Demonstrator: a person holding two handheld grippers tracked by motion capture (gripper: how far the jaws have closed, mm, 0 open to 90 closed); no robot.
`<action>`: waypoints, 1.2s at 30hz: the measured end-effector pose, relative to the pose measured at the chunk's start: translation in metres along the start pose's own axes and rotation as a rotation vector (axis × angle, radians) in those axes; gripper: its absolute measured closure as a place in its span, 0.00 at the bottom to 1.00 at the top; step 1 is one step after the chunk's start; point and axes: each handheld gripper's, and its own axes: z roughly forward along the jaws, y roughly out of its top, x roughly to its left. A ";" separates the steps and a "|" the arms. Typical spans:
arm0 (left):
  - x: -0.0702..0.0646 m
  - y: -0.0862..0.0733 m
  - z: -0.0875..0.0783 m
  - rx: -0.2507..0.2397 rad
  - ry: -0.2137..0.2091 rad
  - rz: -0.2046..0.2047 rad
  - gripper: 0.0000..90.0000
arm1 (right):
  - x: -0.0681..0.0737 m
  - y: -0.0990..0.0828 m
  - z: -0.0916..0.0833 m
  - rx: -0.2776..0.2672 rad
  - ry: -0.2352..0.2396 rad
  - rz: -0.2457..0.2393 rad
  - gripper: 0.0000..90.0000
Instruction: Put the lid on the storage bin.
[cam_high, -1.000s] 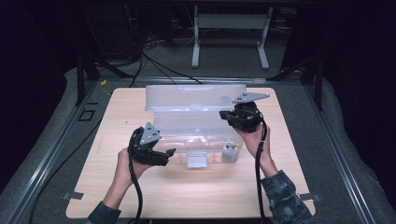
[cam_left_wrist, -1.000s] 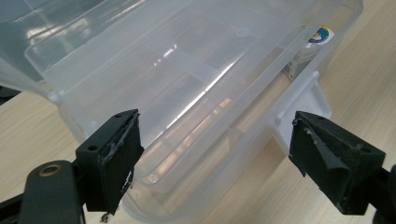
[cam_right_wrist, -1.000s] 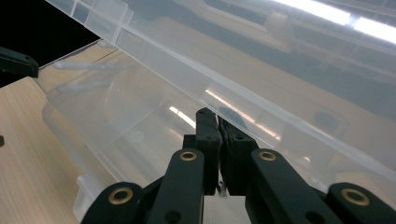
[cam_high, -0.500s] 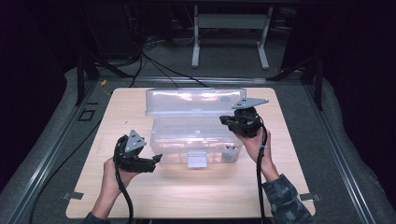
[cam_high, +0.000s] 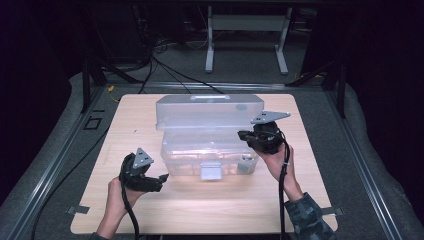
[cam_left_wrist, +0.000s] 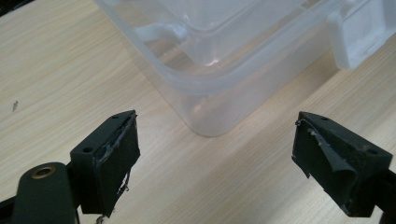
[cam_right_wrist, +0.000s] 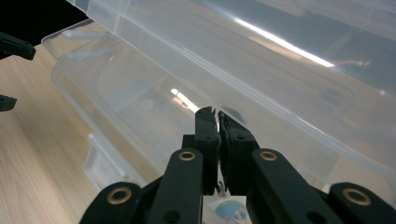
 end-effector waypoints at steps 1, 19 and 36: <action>0.001 -0.001 0.001 0.004 -0.003 -0.004 0.15 | 0.000 -0.001 -0.002 0.003 0.001 0.001 0.96; 0.008 -0.010 0.014 0.068 -0.010 -0.015 0.12 | 0.003 -0.014 -0.011 0.025 -0.003 0.018 0.95; 0.011 -0.013 0.018 0.077 -0.013 -0.034 0.12 | 0.008 -0.030 -0.016 0.045 0.005 0.005 0.96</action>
